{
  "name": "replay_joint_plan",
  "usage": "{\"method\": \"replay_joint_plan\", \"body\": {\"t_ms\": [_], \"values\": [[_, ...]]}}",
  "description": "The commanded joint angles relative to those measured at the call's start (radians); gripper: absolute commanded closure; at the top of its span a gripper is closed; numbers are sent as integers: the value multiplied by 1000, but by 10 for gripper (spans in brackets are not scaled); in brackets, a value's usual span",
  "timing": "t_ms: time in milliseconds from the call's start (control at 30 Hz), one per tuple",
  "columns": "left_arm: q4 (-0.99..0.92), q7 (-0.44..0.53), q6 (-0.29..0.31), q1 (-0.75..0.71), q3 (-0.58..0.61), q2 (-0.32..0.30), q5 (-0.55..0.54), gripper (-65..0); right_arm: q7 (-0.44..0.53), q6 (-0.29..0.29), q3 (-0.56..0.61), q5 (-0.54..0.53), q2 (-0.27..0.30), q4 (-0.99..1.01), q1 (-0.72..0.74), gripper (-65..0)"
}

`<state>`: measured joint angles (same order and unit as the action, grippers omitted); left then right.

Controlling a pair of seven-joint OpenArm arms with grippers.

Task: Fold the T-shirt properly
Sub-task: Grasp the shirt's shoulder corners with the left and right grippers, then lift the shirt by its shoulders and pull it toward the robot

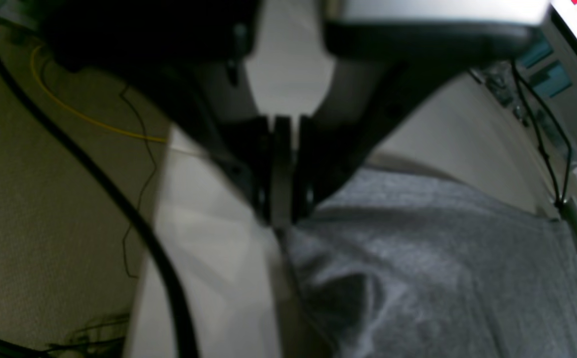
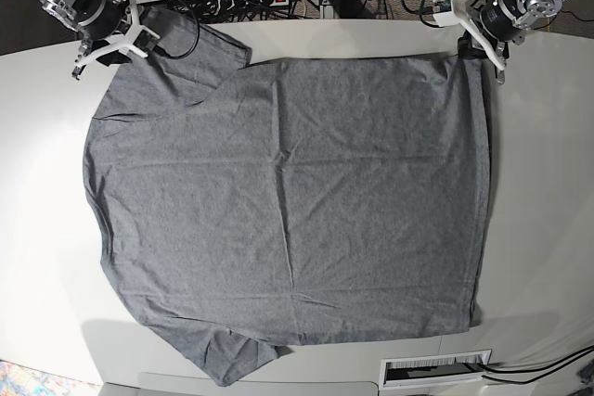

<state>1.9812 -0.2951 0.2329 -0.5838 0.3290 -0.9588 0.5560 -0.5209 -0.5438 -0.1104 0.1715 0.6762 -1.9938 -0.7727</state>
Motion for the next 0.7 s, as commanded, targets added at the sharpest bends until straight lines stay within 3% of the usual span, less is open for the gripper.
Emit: {"method": "replay_joint_plan", "body": {"t_ms": [0,167,300,467,667], "values": [[14,7,-14,-1,-6,-16,2,0,17,10,-7,-4,14,-2,0,-218],[14,7,-13,-1,-6,-16,2,0,28,10,-6,-34,14,11,7,-203],[14,8,-14,-1,-6,-16,2,0,27,10,-6,-52,14,11,11,0],[14,7,-13,-1,-6,-16,2,0,12,11,-6,-52,14,5,11,0],[43,-24,-13,-25,-6,-17,2,0,-105,11,-7,-52,15,-108,-14,0]]}}
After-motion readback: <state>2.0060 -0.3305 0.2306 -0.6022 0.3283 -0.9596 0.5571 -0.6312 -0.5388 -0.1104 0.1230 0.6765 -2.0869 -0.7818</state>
